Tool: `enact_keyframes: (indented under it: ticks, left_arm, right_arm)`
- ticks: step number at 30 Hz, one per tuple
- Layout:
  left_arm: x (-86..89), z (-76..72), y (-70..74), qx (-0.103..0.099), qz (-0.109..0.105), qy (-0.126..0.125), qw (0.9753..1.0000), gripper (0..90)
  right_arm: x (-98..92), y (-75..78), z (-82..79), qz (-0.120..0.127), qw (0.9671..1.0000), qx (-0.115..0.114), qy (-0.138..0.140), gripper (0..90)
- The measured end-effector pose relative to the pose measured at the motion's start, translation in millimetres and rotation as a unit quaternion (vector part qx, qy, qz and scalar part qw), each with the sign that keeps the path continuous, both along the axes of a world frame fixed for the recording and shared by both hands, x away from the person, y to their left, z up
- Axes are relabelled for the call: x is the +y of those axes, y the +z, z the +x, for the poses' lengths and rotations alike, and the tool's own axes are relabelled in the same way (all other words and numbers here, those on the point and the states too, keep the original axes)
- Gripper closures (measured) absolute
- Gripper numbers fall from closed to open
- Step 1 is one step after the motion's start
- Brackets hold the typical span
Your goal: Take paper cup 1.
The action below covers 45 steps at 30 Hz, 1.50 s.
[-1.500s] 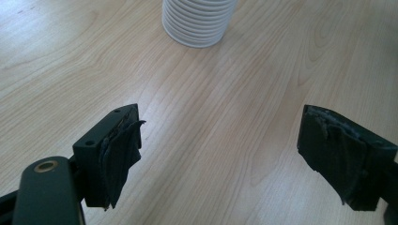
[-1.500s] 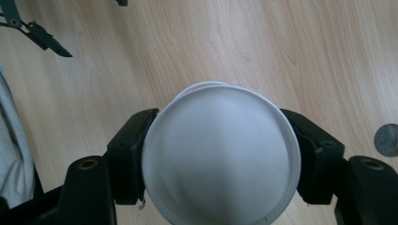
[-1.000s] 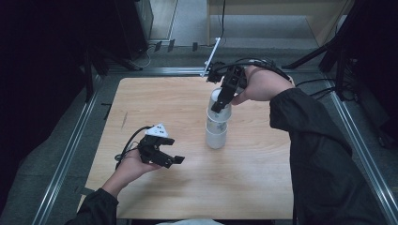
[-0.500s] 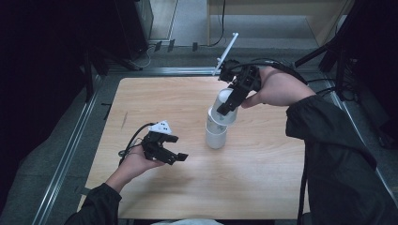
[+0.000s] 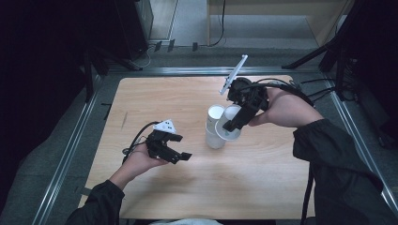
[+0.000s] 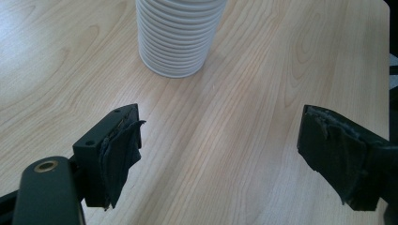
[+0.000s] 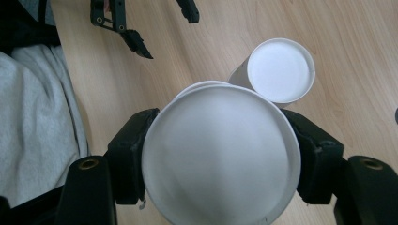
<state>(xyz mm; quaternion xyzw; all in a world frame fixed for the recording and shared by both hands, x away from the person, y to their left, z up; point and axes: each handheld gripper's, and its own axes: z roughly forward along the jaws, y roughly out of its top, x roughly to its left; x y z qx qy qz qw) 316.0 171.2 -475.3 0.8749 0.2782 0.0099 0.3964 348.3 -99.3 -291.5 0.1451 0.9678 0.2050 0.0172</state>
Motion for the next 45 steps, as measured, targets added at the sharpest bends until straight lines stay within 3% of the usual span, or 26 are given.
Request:
enact_keyframes:
  ticks: [4, 9, 13, 18, 25, 30, 41, 45]
  left_arm:
    - [-0.2, -0.6, 0.4, 0.000, -0.001, 0.000, 1.0000, 13.9]
    - [-0.2, -1.2, 1.4, -0.002, -0.005, -0.003, 1.0000, 13.9]
    - [-1.0, -2.0, 1.4, -0.003, -0.007, -0.003, 1.0000, 13.9]
    - [-0.9, -2.5, 2.0, -0.003, -0.010, -0.006, 0.9999, 13.9]
    - [-1.4, -3.3, 2.4, -0.005, -0.014, -0.010, 0.9998, 13.9]
    - [-1.6, -4.5, 3.0, -0.004, -0.019, -0.018, 0.9997, 13.9]
    - [-6.9, -8.2, 2.0, -0.005, -0.020, -0.046, 0.9987, 13.9]
    - [-7.7, -9.8, 2.6, -0.005, -0.029, -0.056, 0.9980, 13.9]
  right_arm:
    - [-1.8, -6.2, -2.9, 0.007, 1.0000, 0.001, -0.001, 33.1]
    - [-3.8, -19.9, -9.9, 0.037, 0.9992, 0.007, 0.013, 33.5]
    - [-3.3, -36.9, -13.4, 0.037, 0.9992, 0.011, 0.013, 33.5]
    - [-6.5, -54.2, -14.7, 0.055, 0.9982, 0.021, 0.009, 33.5]
    - [-3.9, -79.7, -21.0, 0.073, 0.9970, 0.009, 0.024, 33.6]
    - [-3.9, -91.3, -23.6, 0.083, 0.9962, 0.015, 0.022, 33.6]
    - [-10.1, -123.2, -30.8, 0.130, 0.9911, 0.017, 0.025, 33.7]
    - [-10.8, -133.2, -30.5, 0.145, 0.9889, 0.017, 0.025, 33.7]
